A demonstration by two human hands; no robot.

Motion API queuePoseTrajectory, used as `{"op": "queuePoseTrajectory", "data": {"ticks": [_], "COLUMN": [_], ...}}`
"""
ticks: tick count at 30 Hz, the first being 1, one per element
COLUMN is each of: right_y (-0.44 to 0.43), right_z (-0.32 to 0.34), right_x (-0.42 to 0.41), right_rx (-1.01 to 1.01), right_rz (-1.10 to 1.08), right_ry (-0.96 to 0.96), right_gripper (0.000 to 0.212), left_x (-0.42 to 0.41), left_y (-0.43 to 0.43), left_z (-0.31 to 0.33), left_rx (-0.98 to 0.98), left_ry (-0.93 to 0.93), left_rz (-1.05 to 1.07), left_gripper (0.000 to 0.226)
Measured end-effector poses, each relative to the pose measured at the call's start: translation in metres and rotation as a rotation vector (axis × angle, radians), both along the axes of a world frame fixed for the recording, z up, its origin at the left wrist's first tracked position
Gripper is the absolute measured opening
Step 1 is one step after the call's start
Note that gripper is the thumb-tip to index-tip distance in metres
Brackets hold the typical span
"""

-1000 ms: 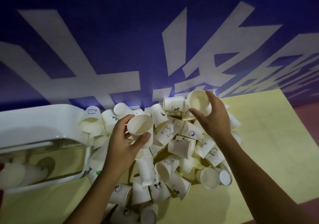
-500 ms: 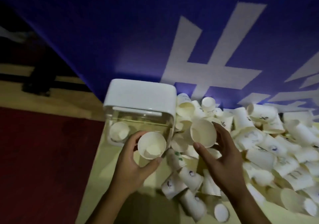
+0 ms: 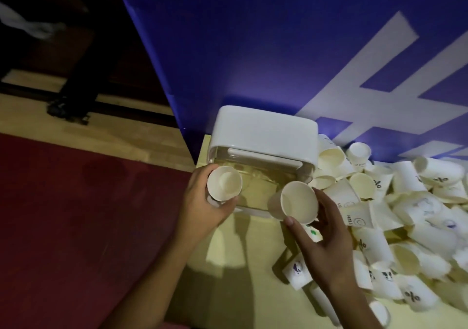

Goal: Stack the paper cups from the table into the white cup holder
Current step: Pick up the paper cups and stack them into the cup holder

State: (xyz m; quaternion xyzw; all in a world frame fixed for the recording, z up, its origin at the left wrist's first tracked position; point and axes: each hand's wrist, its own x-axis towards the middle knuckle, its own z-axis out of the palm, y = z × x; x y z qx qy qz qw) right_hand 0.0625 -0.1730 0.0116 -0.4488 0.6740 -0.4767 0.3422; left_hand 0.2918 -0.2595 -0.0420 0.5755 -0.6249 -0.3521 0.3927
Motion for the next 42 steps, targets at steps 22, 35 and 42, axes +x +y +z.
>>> {"op": "queuePoseTrajectory", "data": {"ticks": [22,35,42], "right_y": [-0.062,-0.096,-0.095], "right_z": [-0.048,-0.087,-0.081], "right_x": [0.068,0.065,0.057], "right_rx": [0.074,0.391,0.415], "right_rz": [0.311,0.576,0.594], "right_ry": [0.235,0.389,0.313], "right_gripper": [0.080,0.088,0.096], "left_x": [0.020,0.007,0.004], "left_y": [-0.014,-0.018,-0.011], "left_z": [-0.030,-0.043,-0.037], "left_rx": [0.381,0.413,0.404], "left_ry": [0.119,-0.006,0.006], "left_rz": [-0.047,-0.023,0.021], "left_gripper": [0.065,0.035,0.038]}}
